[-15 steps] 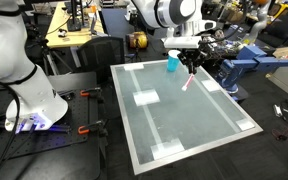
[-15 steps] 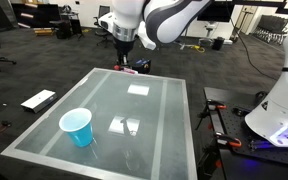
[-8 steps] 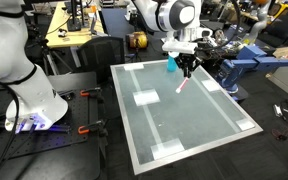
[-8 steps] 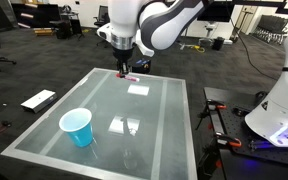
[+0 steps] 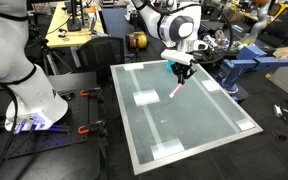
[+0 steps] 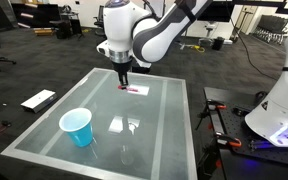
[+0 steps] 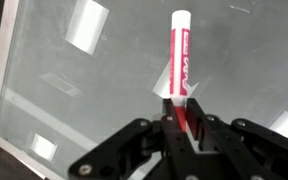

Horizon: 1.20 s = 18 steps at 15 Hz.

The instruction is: Remove the marker from the blue cup then put it on the table

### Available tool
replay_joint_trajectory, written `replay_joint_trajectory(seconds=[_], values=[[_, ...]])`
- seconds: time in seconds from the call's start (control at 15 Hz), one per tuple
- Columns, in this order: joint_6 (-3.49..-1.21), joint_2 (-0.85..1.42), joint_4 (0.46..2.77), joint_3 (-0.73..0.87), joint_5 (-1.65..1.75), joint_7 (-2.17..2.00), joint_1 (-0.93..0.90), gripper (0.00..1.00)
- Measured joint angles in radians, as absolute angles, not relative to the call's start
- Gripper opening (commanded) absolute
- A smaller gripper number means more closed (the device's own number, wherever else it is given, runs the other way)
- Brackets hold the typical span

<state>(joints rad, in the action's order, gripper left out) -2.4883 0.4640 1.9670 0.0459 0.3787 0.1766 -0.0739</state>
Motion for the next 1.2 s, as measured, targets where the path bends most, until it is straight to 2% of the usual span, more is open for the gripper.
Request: replay_joint_trajectory(seconds=[0.13,0.2,0.73,0.8,1.2], values=[[-2.479,0.487,1.951,0.040,0.367,0.178,-0.070,0.05],[-2.474,0.496,1.944,0.038,0.365,0.179,-0.069,0.36],[-2.447,0.525,1.906,0.032,0.361,0.179,-0.069,0.95],[-2.446,0.525,1.904,0.032,0.361,0.179,-0.069,0.99],[-2.447,0.499,1.899,0.029,0.363,0.179,-0.071,1.00]])
